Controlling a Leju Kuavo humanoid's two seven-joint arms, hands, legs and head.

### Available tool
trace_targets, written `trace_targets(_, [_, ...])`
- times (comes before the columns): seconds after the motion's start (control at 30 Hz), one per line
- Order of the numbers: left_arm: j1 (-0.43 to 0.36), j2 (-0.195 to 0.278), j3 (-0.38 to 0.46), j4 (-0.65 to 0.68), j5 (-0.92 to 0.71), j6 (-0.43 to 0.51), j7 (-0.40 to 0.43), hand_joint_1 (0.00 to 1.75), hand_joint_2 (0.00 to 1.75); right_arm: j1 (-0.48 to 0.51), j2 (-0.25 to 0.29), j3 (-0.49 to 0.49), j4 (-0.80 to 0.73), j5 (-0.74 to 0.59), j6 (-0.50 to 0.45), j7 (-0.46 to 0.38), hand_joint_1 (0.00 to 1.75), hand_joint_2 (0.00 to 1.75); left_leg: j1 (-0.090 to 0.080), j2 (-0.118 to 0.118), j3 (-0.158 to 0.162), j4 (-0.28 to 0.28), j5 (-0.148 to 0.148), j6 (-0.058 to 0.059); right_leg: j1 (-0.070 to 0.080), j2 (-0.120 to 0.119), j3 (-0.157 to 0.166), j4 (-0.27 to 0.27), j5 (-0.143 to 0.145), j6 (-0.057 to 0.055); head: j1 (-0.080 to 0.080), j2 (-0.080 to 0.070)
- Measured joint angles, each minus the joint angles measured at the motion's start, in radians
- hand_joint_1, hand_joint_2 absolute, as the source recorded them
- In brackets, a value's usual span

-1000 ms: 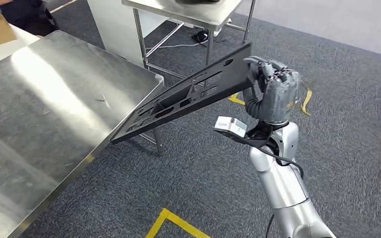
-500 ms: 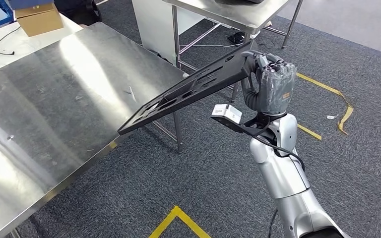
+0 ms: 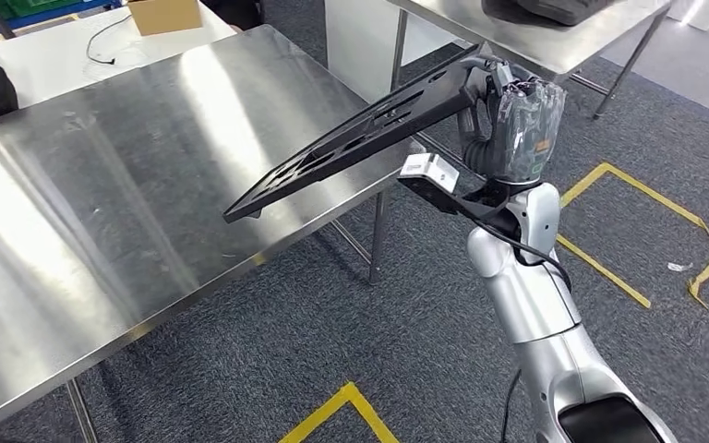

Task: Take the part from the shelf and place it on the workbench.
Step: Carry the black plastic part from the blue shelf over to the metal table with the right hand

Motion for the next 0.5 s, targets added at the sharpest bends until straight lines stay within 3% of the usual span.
trace_targets(0.07, [-0.006,0.0,-0.002,-0.002,0.0,-0.001,0.002,0.0,1.75,-0.013,-0.006,0.003,0.01,-0.008,0.0,0.001,1.75,1.75,0.005,-0.027,0.001,-0.002,0.003,0.008,-0.004,0.063,-0.064,0.129,-0.053,-0.004,0.0,0.0])
trace_targets(0.13, [-0.009,-0.001,-0.004,-0.003,0.0,-0.002,0.004,0.0,1.75,-0.018,-0.011,0.005,0.022,-0.012,0.0,0.005,1.75,1.75,0.006,-0.059,0.001,-0.002,0.004,0.009,-0.006,0.081,-0.128,0.248,-0.085,-0.001,0.0,0.0])
trace_targets(0.17, [-0.008,-0.002,-0.004,-0.003,0.0,-0.002,0.004,0.0,1.75,-0.02,-0.012,0.006,0.027,-0.013,0.0,0.006,1.75,1.75,0.007,-0.075,0.001,-0.001,0.004,0.009,-0.008,0.083,-0.138,0.256,-0.078,0.006,0.0,0.0])
trace_targets(0.2, [-0.008,-0.002,-0.004,-0.003,0.0,-0.002,0.005,0.0,1.75,-0.024,-0.013,0.006,0.032,-0.014,0.0,0.007,1.75,1.75,0.008,-0.09,0.001,0.0,0.004,0.008,-0.011,0.085,-0.128,0.221,-0.054,0.015,0.0,0.0])
trace_targets(0.27, [-0.008,-0.002,-0.005,-0.003,0.0,-0.002,0.005,0.0,1.75,-0.037,-0.014,0.008,0.039,-0.016,-0.001,0.008,1.75,1.75,0.01,-0.118,0.0,0.005,0.003,0.002,-0.021,0.113,-0.069,0.075,0.011,0.036,0.0,0.0])
trace_targets(0.3, [-0.008,-0.002,-0.005,-0.003,0.001,-0.002,0.006,0.0,1.75,-0.043,-0.014,0.008,0.042,-0.018,-0.002,0.008,1.75,1.75,0.01,-0.131,-0.003,0.009,0.002,-0.003,-0.026,0.13,-0.042,0.015,0.035,0.038,0.0,0.0])
trace_targets(0.37, [-0.007,-0.001,-0.005,-0.003,0.002,-0.001,0.006,0.0,1.75,-0.051,-0.015,0.009,0.049,-0.02,-0.002,0.007,1.75,1.75,0.01,-0.152,-0.011,0.01,0.004,-0.018,-0.026,0.145,-0.019,-0.034,0.051,0.029,0.0,0.0])
trace_targets(0.43, [-0.004,0.001,-0.005,-0.003,0.002,-0.001,0.007,0.0,1.75,-0.057,-0.014,0.01,0.056,-0.02,-0.002,0.003,1.75,1.75,0.011,-0.159,-0.017,0.008,0.007,-0.03,-0.025,0.126,-0.017,-0.036,0.055,0.013,0.0,0.0])
trace_targets(0.5, [-0.002,0.003,-0.006,-0.003,0.003,-0.001,0.007,0.0,1.75,-0.064,-0.011,0.013,0.061,-0.018,-0.003,-0.001,1.75,1.75,0.007,-0.105,-0.034,0.036,-0.012,-0.038,-0.029,0.106,-0.013,-0.04,0.058,-0.003,-0.003,0.0])
